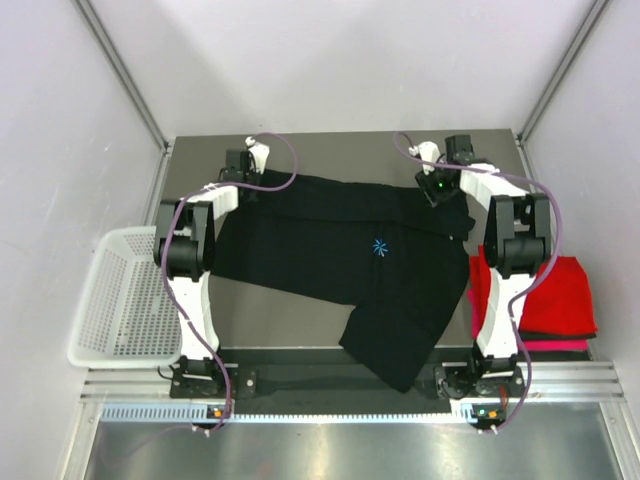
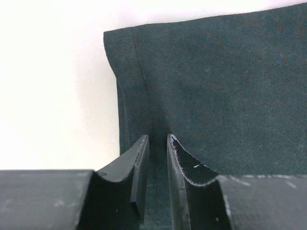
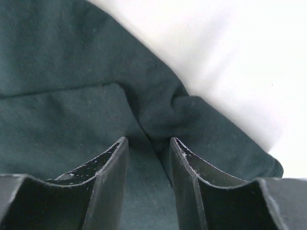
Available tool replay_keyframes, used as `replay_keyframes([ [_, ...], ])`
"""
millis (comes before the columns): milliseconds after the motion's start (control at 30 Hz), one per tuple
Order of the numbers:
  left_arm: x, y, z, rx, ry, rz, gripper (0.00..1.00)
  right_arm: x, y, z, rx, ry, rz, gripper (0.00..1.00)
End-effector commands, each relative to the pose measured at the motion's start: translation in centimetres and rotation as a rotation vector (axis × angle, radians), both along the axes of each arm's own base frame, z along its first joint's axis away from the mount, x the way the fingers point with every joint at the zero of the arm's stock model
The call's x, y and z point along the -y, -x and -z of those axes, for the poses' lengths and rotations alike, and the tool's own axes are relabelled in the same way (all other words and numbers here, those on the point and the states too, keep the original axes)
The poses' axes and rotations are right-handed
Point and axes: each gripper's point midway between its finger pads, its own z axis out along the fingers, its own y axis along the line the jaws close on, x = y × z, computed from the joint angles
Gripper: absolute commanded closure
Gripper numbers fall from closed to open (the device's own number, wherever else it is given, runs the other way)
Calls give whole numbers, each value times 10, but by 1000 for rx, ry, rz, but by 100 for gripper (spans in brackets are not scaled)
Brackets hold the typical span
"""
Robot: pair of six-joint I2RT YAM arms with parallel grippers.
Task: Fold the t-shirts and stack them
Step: Fold the tshirt
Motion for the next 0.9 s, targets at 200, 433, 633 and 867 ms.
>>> replay_keyframes([
  [200,-5,8,-1,-18,12,-26,73,-17,-5,-9,-23,-75,-43,73],
  [433,-5,11,-5,-23,18,-31,73,-9,6,-6,-45,-42,-28,64],
  [633,-6,14,-7,-24,15,-32,73,-1,7,-2,-50,-11,-23,68],
  [867,-7,16,-14,-18,17,-37,73,-2,11,-10,-49,-36,-19,100],
])
